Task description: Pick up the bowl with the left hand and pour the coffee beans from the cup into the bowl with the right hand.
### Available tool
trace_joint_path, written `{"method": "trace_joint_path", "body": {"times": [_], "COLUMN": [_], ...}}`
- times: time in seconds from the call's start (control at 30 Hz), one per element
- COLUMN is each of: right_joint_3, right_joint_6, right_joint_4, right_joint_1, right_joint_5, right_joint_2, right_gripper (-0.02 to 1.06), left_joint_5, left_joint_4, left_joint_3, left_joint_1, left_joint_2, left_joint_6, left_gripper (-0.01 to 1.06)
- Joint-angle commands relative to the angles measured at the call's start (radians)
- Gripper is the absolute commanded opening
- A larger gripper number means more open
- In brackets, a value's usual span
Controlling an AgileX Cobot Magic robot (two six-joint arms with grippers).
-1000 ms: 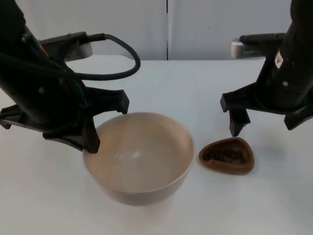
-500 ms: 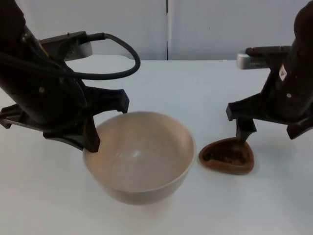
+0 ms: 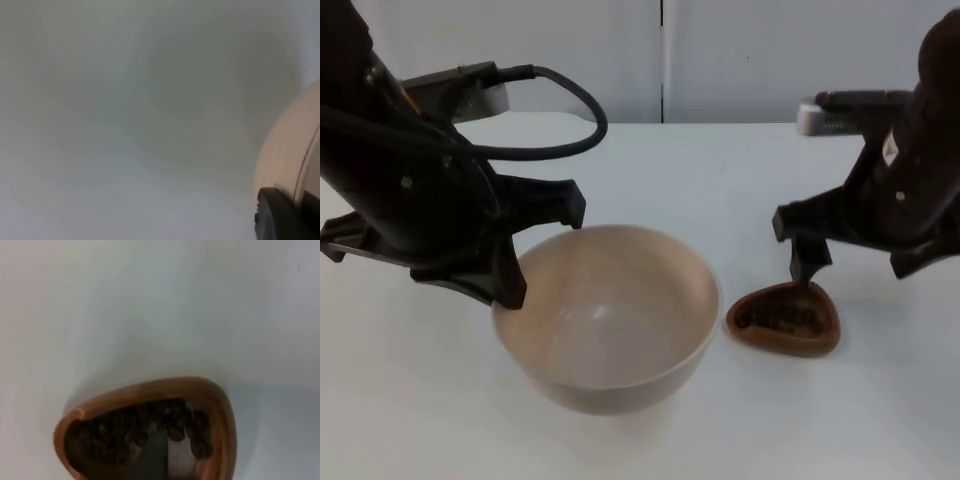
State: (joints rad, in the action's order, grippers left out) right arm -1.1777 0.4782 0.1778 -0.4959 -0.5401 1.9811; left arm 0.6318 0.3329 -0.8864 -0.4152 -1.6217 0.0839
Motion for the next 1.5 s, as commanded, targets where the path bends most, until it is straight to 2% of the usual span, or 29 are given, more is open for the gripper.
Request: {"method": "trace_joint_path", "body": {"times": [0.0, 0.47, 0.7, 1.27, 1.4, 1.47], "right_joint_3": [0.002, 0.002, 0.002, 0.002, 0.002, 0.002], "right_joint_6": [0.003, 0.003, 0.003, 0.003, 0.003, 0.003], "right_joint_4": [-0.001, 0.001, -0.003, -0.003, -0.003, -0.001], "right_joint_1": [-0.002, -0.002, -0.002, -0.002, -0.002, -0.002], "right_joint_5": [0.001, 0.027, 0.044, 0.043, 0.038, 0.037], "right_joint_2": [0.03, 0.094, 0.114, 0.12, 0.12, 0.12], "right_gripper": [0.82, 0.67, 0.48, 0.46, 0.41, 0.32], "left_joint_5": [-0.012, -0.016, -0.016, -0.016, -0.016, -0.016], "left_joint_4": [0.015, 0.015, 0.015, 0.022, 0.022, 0.022], "left_joint_3": [0.004, 0.004, 0.004, 0.004, 0.004, 0.004], "left_joint_1": [-0.002, -0.002, -0.002, -0.002, -0.002, -0.002], "left_joint_2": [0.009, 0.009, 0.009, 0.009, 0.009, 0.009], "left_joint_6": [-0.001, -0.001, -0.001, -0.001, -0.001, -0.001], "left_gripper": [0.0, 0.0, 0.0, 0.0, 0.0, 0.0]}}
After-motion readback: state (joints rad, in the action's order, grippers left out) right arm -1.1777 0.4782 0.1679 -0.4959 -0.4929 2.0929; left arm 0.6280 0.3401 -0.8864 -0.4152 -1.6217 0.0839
